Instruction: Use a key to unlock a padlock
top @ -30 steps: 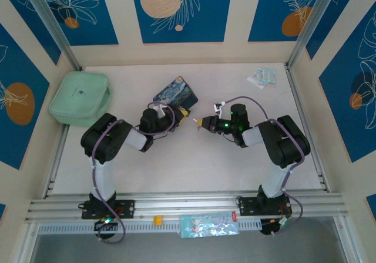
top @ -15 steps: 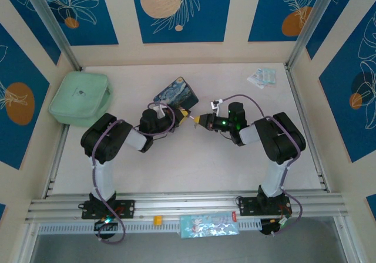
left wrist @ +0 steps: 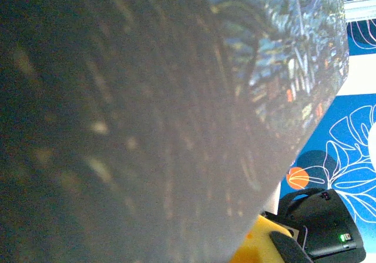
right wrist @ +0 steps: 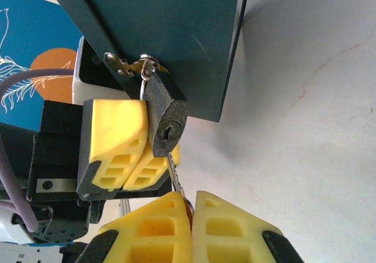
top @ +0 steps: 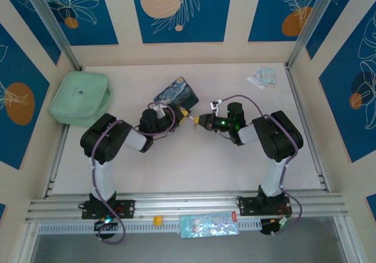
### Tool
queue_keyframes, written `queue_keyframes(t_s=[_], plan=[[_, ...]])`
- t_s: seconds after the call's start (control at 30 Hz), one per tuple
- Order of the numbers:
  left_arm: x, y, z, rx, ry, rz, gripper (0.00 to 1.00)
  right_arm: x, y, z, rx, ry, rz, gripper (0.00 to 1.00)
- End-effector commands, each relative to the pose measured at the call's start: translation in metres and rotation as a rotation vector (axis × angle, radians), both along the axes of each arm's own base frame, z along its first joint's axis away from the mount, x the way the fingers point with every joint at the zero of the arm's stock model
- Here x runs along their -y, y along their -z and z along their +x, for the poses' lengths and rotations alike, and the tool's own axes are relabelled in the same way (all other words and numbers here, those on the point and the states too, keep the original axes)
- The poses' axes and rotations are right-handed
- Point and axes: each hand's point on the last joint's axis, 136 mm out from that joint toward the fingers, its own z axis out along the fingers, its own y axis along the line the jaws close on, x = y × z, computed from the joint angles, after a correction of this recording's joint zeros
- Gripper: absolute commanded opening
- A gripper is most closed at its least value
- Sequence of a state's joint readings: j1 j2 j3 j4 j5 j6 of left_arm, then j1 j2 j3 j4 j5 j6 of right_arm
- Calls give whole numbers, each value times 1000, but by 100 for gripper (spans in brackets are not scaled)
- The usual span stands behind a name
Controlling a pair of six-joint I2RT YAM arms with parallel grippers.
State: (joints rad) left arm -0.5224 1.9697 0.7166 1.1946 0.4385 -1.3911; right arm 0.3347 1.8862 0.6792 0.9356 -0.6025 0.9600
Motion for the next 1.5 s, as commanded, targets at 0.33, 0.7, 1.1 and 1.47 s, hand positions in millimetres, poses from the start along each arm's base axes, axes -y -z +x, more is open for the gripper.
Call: queue_keyframes(t_s=[0.33,0.7,1.1,1.47], plan=[[16,-31,-13,73,64,-79,0,-2,-12,9,32,6,35,0],[27,-36,-26,87,132,-90,0,-4,-15,12,35,-5,33,0],[33,-27,-48,41,242,-91,0,2,-24,19,82,-29,-54,0],[39,-29,-47,51,255,-87,0,-3,-32,26,145,-11,-128,0]])
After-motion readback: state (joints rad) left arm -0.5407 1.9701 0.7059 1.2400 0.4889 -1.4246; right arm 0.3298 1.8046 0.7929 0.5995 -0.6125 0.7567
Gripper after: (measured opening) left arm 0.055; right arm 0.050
